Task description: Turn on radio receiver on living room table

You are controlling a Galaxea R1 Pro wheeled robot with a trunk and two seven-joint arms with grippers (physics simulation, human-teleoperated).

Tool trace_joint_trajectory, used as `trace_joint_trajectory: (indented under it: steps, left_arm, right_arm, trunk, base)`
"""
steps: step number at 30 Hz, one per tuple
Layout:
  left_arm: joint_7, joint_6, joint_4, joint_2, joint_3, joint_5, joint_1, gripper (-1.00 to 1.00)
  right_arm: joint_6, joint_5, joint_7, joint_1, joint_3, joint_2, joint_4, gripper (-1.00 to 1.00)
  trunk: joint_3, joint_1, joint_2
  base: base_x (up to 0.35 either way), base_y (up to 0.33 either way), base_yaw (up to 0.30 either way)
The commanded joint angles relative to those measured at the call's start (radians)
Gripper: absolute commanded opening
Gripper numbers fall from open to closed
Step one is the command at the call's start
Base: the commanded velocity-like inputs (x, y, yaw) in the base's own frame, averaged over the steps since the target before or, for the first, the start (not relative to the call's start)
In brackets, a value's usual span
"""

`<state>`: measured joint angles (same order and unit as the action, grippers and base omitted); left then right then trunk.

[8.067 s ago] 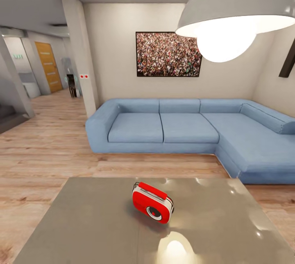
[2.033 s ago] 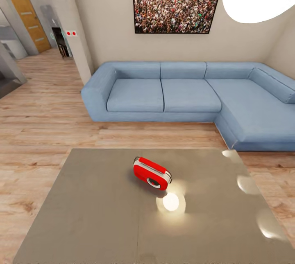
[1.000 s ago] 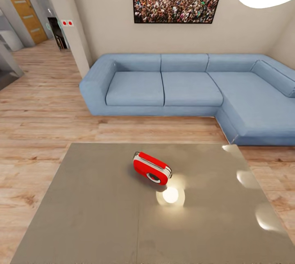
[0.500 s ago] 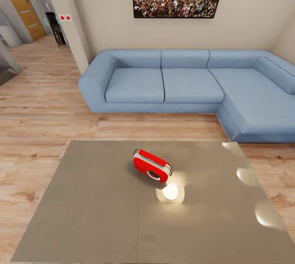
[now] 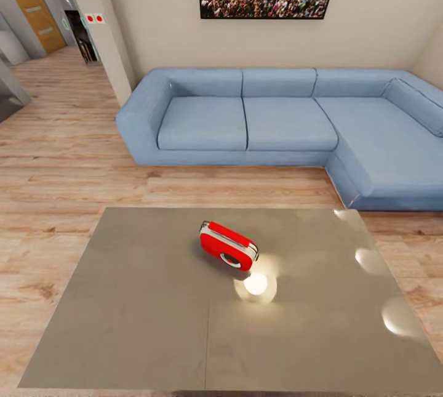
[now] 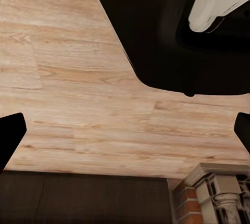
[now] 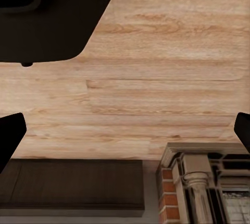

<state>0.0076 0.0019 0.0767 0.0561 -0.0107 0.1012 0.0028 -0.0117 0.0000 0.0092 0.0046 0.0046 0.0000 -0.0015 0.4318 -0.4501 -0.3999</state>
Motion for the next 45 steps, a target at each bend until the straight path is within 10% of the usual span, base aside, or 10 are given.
trace_joint_trajectory:
  steps: [1, 45]
  left_arm:
    - [0.000, 0.000, 0.000, 0.000, 0.000, 0.000, 0.000, 1.00]
    - [-0.001, 0.000, 0.000, -0.001, 0.000, 0.000, -0.001, 1.00]
  right_arm:
    - [0.000, 0.000, 0.000, 0.000, 0.000, 0.000, 0.000, 1.00]
    - [0.001, 0.000, 0.000, 0.000, 0.000, 0.000, 0.000, 1.00]
  trunk:
    - [0.002, 0.000, 0.000]
    - [0.073, 0.000, 0.000]
  base:
    - [0.000, 0.000, 0.000]
    - [0.000, 0.000, 0.000]
